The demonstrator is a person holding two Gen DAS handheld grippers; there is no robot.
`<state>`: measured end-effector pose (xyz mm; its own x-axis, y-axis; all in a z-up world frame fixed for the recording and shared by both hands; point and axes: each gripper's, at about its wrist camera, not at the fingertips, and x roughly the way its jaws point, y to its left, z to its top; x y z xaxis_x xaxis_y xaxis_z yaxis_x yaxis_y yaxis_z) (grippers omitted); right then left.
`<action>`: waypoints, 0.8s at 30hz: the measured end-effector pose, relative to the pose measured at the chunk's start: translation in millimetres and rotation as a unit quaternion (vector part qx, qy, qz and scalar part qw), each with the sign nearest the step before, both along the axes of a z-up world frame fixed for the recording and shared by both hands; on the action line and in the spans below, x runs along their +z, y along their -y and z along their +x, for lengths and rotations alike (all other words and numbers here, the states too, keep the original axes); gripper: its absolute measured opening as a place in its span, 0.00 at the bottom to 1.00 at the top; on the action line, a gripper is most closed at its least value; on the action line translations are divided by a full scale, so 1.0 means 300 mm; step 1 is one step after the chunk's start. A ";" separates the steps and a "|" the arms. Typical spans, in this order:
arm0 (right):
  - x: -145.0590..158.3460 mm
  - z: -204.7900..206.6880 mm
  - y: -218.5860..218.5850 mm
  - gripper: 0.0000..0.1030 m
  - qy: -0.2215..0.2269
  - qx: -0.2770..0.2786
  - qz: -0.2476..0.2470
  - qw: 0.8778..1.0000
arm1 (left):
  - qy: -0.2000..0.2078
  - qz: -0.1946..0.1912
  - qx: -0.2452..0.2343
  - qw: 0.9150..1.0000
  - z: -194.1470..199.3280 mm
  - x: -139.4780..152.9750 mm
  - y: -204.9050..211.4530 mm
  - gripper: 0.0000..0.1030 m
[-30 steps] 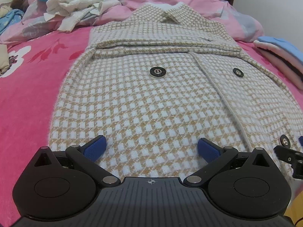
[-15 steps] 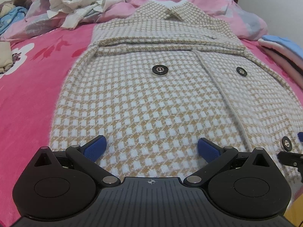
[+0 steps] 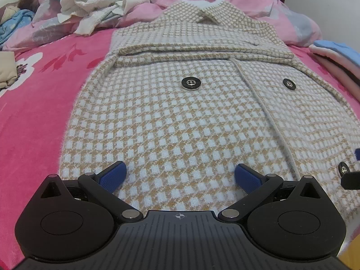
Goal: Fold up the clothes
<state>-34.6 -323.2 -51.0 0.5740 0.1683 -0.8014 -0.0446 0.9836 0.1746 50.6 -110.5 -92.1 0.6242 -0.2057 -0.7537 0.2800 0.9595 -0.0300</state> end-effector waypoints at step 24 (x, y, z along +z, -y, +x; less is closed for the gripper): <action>-0.091 -0.162 -0.031 0.38 0.102 -0.043 -0.022 0.994 | 0.010 0.010 0.002 1.000 -0.009 -0.006 0.013 1.00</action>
